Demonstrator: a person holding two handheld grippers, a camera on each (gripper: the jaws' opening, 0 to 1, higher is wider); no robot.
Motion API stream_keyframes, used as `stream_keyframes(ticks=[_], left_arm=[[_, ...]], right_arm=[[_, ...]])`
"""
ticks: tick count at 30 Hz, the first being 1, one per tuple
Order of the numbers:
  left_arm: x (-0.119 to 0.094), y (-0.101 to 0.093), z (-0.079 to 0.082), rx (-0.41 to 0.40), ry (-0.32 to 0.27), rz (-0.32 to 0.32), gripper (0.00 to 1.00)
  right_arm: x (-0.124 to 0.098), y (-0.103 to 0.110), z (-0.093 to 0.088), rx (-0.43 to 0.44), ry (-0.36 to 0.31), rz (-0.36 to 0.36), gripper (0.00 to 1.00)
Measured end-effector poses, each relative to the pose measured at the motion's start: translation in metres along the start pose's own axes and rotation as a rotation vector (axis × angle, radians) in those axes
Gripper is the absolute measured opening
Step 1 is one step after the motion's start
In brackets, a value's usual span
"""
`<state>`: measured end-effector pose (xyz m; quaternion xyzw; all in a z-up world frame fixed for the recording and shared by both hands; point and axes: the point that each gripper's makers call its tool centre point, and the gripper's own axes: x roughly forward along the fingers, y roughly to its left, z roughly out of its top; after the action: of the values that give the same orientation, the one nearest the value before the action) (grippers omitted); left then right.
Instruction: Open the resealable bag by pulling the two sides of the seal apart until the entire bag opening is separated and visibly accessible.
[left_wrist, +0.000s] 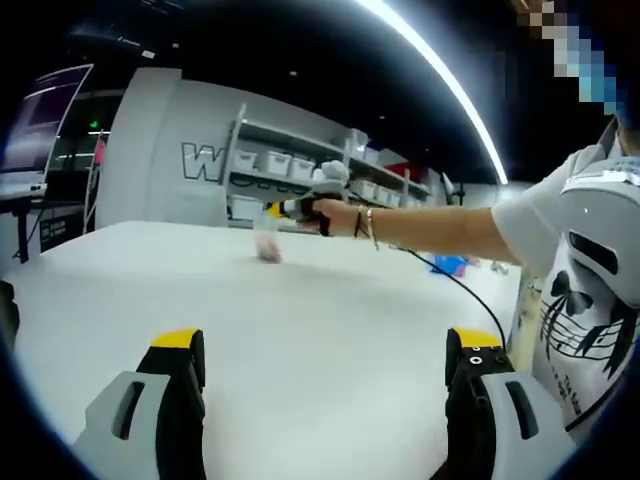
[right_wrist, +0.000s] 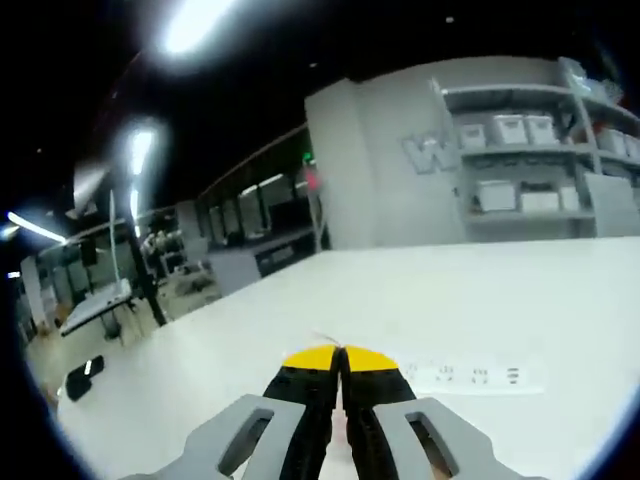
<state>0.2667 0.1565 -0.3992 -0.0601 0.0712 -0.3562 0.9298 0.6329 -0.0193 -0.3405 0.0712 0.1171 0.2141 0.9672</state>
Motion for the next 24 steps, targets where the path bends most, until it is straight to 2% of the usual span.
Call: stream_keyframes(ticks=[7, 11, 14, 18, 21, 24], left_arm=[[-0.001, 0.0, 0.001, 0.001, -0.001, 0.0, 0.99], [-0.002, 0.002, 0.003, 0.002, -0.005, 0.005, 0.99], [-0.002, 0.003, 0.002, 0.0, -0.004, 0.007, 0.99], [-0.002, 0.002, 0.001, -0.003, 0.0, 0.002, 0.99], [-0.003, 0.002, 0.0, 0.001, 0.002, 0.008, 0.99], [-0.003, 0.002, 0.0, 0.011, 0.009, 0.008, 0.99]], right_arm=[[0.013, 0.029, -0.022, -0.017, 0.036, 0.05, 0.0], [0.015, 0.037, -0.033, -0.052, 0.051, 0.053, 0.0], [0.016, 0.037, -0.039, -0.047, 0.063, 0.054, 0.0], [0.009, 0.044, -0.056, -0.036, 0.082, 0.062, 0.01], [0.004, 0.045, -0.06, -0.037, 0.088, 0.069, 0.06], [-0.003, 0.046, -0.06, -0.02, 0.074, 0.075, 0.07]])
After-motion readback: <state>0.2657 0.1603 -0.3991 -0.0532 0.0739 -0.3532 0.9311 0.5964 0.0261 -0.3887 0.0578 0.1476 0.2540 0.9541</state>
